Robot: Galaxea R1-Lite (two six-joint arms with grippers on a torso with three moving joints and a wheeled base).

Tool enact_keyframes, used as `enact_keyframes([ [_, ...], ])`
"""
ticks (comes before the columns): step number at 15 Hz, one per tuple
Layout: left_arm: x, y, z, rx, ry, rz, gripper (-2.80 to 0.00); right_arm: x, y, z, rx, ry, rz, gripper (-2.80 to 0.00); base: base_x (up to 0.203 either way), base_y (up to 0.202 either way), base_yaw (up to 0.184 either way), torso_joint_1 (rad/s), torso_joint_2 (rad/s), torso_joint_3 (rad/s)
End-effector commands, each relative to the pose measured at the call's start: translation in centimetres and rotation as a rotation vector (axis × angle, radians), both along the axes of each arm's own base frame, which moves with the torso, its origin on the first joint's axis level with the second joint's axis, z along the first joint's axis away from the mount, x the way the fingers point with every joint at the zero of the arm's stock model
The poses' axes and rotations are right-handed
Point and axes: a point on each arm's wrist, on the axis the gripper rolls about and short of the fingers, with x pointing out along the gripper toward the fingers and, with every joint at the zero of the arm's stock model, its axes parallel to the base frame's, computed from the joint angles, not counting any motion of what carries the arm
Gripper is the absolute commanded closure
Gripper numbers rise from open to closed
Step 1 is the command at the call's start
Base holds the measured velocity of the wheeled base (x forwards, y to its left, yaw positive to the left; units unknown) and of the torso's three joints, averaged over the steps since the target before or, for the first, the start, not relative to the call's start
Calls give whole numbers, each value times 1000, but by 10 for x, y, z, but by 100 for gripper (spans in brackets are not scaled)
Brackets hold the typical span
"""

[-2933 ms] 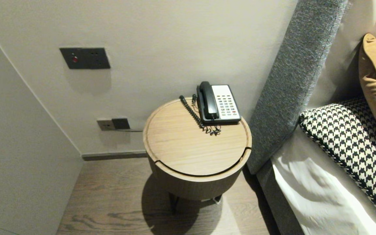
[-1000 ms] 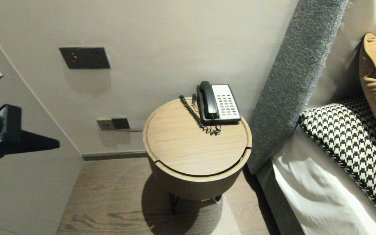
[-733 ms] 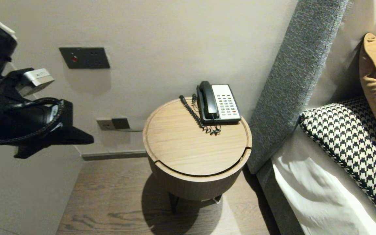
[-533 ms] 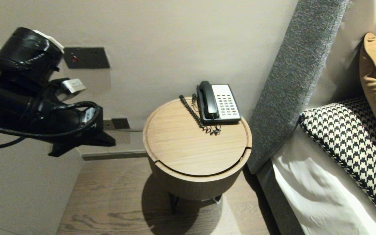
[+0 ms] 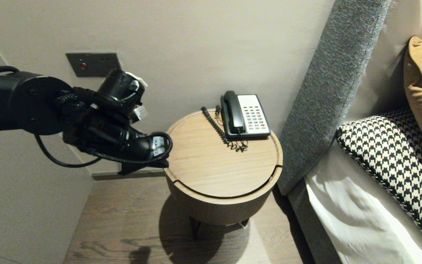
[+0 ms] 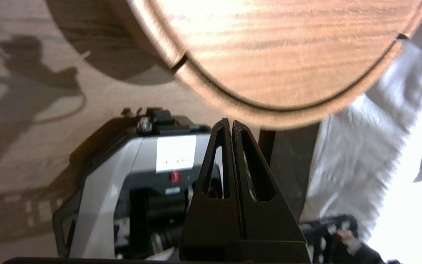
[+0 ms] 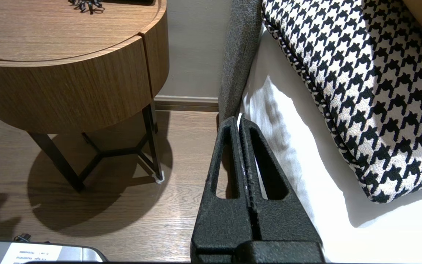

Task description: Open the nightstand drawer

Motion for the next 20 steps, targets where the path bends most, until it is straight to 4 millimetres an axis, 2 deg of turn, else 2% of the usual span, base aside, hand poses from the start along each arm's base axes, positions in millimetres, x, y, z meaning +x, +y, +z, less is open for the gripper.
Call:
enact_keyframes([
  [1,12,-13,-21,17,26,-10,0,3,0,-11,-1,40,0,0,0,0,0,0,0,0],
  [5,28,-26,-41,51,-7,26,0,3,0,-11,11,41,0,0,0,0,0,0,0,0],
  [9,38,-33,-51,23,-5,59,0,3,0,-11,11,41,0,0,0,0,0,0,0,0],
  [20,40,-44,-69,48,22,38,0,3,0,-11,25,41,-1,0,0,0,0,0,0,0],
])
